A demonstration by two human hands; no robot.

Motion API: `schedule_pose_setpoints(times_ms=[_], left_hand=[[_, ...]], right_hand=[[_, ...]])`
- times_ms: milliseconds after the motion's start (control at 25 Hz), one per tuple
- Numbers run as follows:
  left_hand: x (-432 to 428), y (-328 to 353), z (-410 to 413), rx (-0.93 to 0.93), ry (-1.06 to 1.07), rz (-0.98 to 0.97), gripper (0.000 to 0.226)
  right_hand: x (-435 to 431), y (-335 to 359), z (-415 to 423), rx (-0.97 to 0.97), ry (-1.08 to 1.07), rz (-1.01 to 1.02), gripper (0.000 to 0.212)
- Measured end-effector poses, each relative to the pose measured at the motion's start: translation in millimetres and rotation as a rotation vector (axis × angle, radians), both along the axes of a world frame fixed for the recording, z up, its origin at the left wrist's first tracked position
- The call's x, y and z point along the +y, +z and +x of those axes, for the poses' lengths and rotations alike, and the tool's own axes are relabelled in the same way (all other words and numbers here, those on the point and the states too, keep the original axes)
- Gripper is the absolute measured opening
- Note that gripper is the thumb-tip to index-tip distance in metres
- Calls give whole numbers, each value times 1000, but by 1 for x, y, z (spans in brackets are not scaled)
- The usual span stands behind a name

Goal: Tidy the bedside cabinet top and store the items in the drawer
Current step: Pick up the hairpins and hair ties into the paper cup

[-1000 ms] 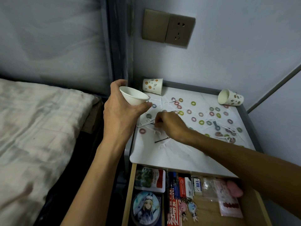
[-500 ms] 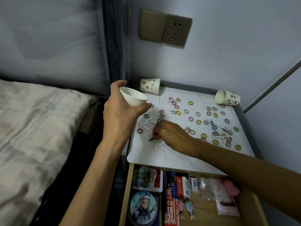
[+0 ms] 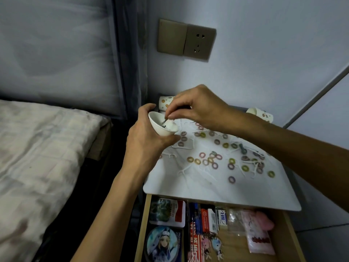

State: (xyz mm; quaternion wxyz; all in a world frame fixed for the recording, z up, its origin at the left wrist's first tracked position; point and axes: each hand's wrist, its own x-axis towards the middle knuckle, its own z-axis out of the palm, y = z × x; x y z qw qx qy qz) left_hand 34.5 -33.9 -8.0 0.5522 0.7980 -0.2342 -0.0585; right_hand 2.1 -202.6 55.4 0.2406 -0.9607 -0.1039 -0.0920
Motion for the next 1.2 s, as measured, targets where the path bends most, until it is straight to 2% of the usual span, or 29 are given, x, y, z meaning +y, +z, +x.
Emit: schedule_pose_setpoints(times_ms=[80,120,240,320,400,520,600,720,840,960,1080,1200], left_hand=[[-4,1,-4,-7,-45,1,87],[-4,2,-7,-6,-66,3,88],[-8,2,-19,0,-130,-1,85],[-12,2,-33,13,-191,-5,79],[-18,-1,-49,42,-286,-13,77],[-26,-9,-80,99,-433,-3,77],[-28,-13,-97,138,-543,49,84],[-33,-16,-113,46,-709,315,94],[-45,-12,-136,14,-695,481,72],[-57,-19,-171,-122,-653,568,28],[-62,-30,-202,-127,-650,592,21],[-70,-51,-231,56,-719,565,19]], right_hand=[[3,-2,-5,40,63,-121,14],[2,-4,-9,38,34,-104,14],[-7,-6,-43,-11,-232,108,11],[-12,-15,-73,70,-428,260,13],[-9,-29,-100,152,-510,378,14],[-1,-47,-143,161,-576,483,20],[-1,-56,-172,134,-628,476,26],[-5,-70,-214,61,-713,338,30],[-10,-83,-253,39,-768,211,48],[-13,-99,-282,56,-755,178,41],[-24,-107,-307,154,-710,276,40],[-46,-99,-333,81,-826,408,20]])
